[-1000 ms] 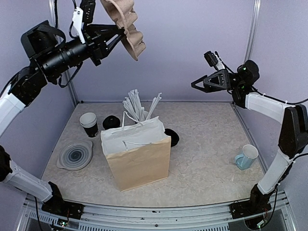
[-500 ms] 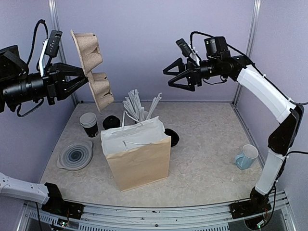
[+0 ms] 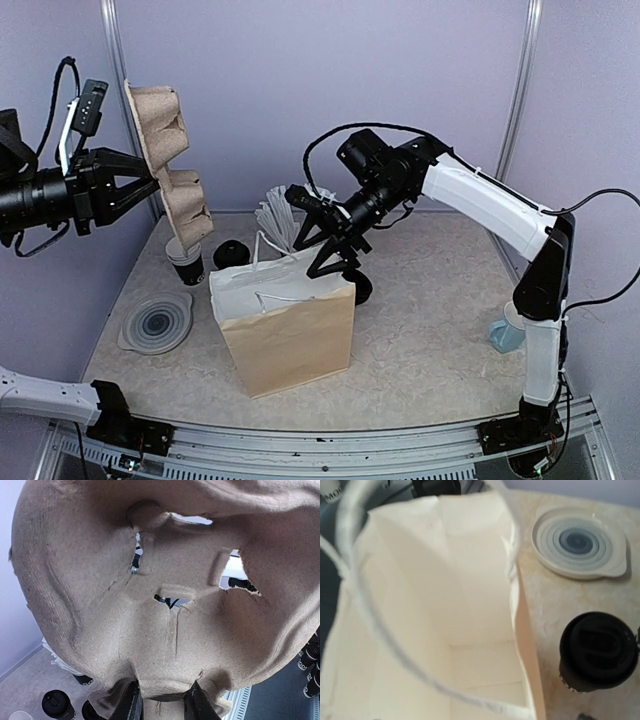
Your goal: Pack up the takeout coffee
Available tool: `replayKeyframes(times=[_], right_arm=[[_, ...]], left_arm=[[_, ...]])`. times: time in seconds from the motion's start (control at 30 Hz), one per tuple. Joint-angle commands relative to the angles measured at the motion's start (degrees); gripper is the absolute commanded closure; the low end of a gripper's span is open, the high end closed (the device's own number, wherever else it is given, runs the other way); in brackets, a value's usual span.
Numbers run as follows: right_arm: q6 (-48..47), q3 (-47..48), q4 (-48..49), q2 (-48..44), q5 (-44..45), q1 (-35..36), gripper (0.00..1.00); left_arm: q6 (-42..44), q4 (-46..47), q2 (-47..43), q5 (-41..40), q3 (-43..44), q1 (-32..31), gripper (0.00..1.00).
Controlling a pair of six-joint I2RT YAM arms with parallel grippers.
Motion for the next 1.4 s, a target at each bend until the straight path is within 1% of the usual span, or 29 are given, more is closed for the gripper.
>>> replayKeyframes(times=[0.0, 0.1, 0.17, 0.2, 0.23, 0.3, 0.37, 0.4, 0.47, 0.67, 0.9, 1.13, 1.37], right_arm=[[1.3, 3.6, -1.4, 1.8, 2.6, 1.5, 0.23], [4.6, 5.0, 0.5, 3.3, 2.6, 1.7, 0.31], [6.0, 6.0, 1.4, 4.3, 2.9, 1.7, 0.42], [6.6, 6.3, 1.7, 4.7, 2.9, 1.8, 0.50], [7.5, 6.5, 2.2, 5.1, 3.3, 1.8, 0.64], [8.4, 7.0, 2.4, 5.9, 3.4, 1.8, 0.82], [9.0, 7.1, 2.5, 6.2, 3.4, 1.8, 0.94], [9.3, 7.2, 2.4, 6.3, 3.2, 1.8, 0.97], [9.8, 7.2, 2.5, 6.1, 2.6, 1.8, 1.00], [11.6, 5.8, 3.1, 3.8, 2.9, 1.8, 1.00], [12.7, 0.4, 3.5, -1.5, 0.2, 1.8, 1.00], [12.5, -3.1, 3.3, -4.0, -0.6, 1.8, 1.00], [11.7, -3.4, 3.1, -4.2, -2.2, 1.8, 1.00]], left_arm=[[0.0, 0.1, 0.0, -0.3, -1.4, -0.2, 0.86], [0.1, 0.1, 0.1, -0.3, -1.9, -0.3, 0.86], [0.1, 0.1, 0.2, -0.2, -1.8, -0.2, 0.86], [0.0, 0.2, 0.3, -0.2, -1.7, -0.3, 0.86], [-0.1, 0.2, 0.4, -0.1, -1.6, -0.3, 0.86], [-0.3, 0.3, 0.5, 0.1, -1.5, -0.3, 0.86], [-0.5, -0.1, 0.8, 0.1, -1.4, -0.3, 0.86], [-0.6, -0.5, 1.1, 0.1, -1.4, -0.3, 0.86], [-0.5, -1.2, 1.6, 0.0, -1.3, -0.4, 0.86], [1.0, -2.2, 3.7, -0.5, -1.1, -1.3, 0.86], [5.8, -1.6, 10.0, -1.8, -0.9, -4.0, 0.86], [7.8, 2.3, 15.0, 3.7, -4.2, -4.2, 0.88], [8.4, 3.4, 15.4, 6.0, -8.2, -3.8, 0.89]])
